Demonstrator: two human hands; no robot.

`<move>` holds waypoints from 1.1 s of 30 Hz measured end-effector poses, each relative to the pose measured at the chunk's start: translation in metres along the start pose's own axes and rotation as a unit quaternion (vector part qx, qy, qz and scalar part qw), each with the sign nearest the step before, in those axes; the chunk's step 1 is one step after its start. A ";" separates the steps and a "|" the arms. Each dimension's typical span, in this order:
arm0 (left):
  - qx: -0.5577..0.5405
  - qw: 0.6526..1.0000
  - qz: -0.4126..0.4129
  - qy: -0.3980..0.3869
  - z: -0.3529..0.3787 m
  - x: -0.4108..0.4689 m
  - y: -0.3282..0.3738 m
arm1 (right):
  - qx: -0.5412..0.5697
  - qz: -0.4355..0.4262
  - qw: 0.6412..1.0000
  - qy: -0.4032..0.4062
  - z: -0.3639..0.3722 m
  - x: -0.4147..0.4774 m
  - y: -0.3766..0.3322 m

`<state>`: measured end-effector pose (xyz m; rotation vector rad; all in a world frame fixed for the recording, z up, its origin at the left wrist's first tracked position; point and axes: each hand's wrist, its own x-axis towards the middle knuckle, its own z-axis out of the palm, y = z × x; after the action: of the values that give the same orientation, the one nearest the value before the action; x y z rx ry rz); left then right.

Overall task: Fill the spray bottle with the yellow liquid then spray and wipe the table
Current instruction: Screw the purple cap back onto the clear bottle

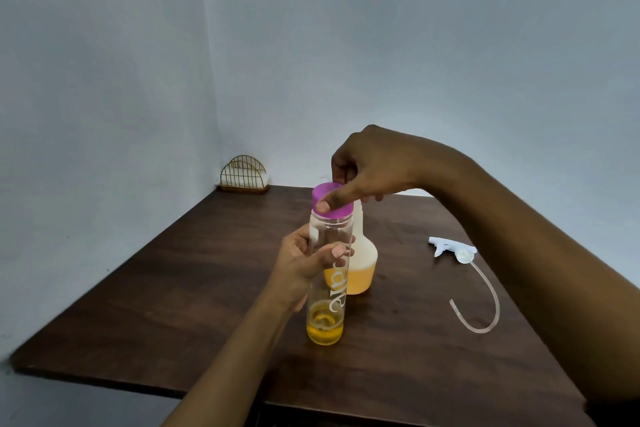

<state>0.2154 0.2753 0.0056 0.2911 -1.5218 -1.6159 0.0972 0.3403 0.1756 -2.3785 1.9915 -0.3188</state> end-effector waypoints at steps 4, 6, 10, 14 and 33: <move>-0.002 1.000 -0.002 0.002 -0.002 0.000 0.000 | 0.011 -0.032 0.998 -0.047 -0.005 0.005 0.003; 0.003 1.000 -0.001 -0.001 -0.001 0.000 0.000 | 0.040 -0.044 0.995 -0.084 -0.010 0.007 0.007; 0.000 1.000 -0.004 -0.003 -0.002 0.000 0.000 | 0.093 -0.072 0.983 -0.143 -0.014 0.011 0.011; -0.008 1.000 0.001 0.002 -0.002 0.000 -0.002 | 0.085 -0.037 0.990 -0.109 -0.012 0.011 0.006; -0.013 1.000 0.007 0.005 0.000 0.000 -0.002 | -0.026 -0.057 0.998 0.026 0.011 0.007 0.007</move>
<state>0.2150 0.2753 0.0041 0.2738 -1.4921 -1.6204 0.0937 0.3310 0.1653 -2.5470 1.9104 -0.3390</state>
